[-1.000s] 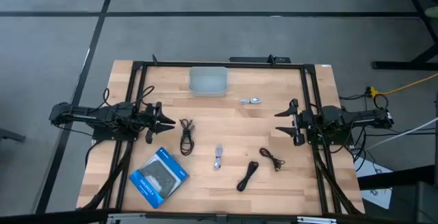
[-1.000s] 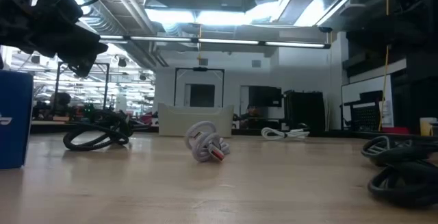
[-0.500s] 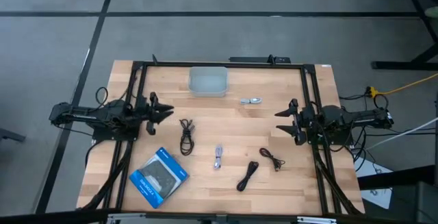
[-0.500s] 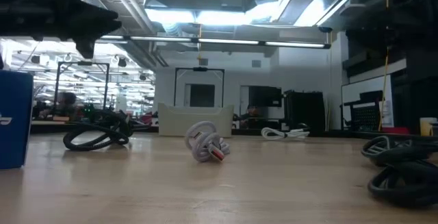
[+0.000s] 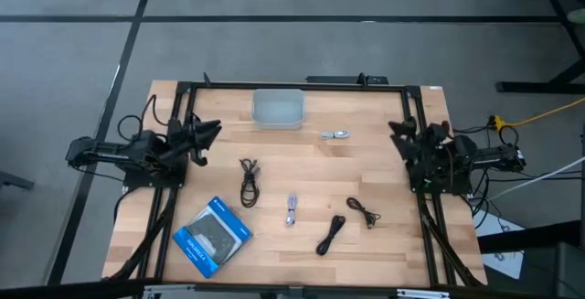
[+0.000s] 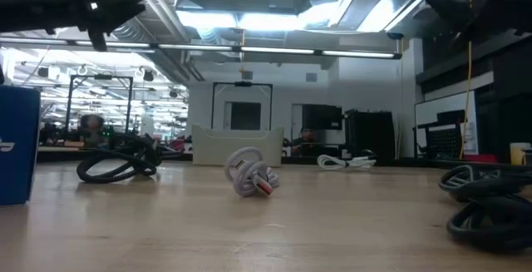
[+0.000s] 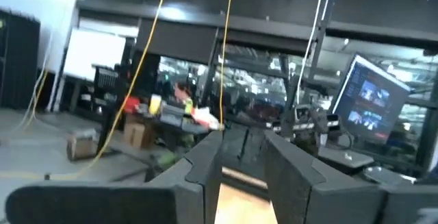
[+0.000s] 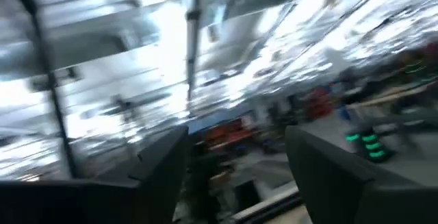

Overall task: Pick and place USB-C Cables
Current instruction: Put the top white charger cable into the white bin

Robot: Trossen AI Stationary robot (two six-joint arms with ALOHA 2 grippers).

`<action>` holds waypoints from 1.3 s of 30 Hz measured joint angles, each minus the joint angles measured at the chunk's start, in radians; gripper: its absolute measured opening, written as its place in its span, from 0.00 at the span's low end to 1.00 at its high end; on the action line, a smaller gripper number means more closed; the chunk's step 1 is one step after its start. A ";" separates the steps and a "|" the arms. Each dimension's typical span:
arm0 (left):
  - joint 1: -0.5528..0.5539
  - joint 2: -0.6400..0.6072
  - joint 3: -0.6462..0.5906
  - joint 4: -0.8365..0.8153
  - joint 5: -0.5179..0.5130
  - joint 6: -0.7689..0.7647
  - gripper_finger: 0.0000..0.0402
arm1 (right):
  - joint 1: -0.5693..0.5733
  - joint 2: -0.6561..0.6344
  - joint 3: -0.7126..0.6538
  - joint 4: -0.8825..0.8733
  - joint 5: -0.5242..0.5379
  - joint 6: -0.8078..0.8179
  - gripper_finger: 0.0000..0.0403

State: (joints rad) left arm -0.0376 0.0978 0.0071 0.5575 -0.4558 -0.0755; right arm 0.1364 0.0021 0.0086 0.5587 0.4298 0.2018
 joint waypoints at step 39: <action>0.000 0.262 0.032 0.165 0.110 -0.023 0.24 | -0.093 0.164 0.023 0.074 0.031 0.031 0.61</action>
State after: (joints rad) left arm -0.0378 0.3595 0.0390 0.7221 -0.3459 -0.0987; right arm 0.0435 0.1656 0.0314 0.6329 0.4603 0.2324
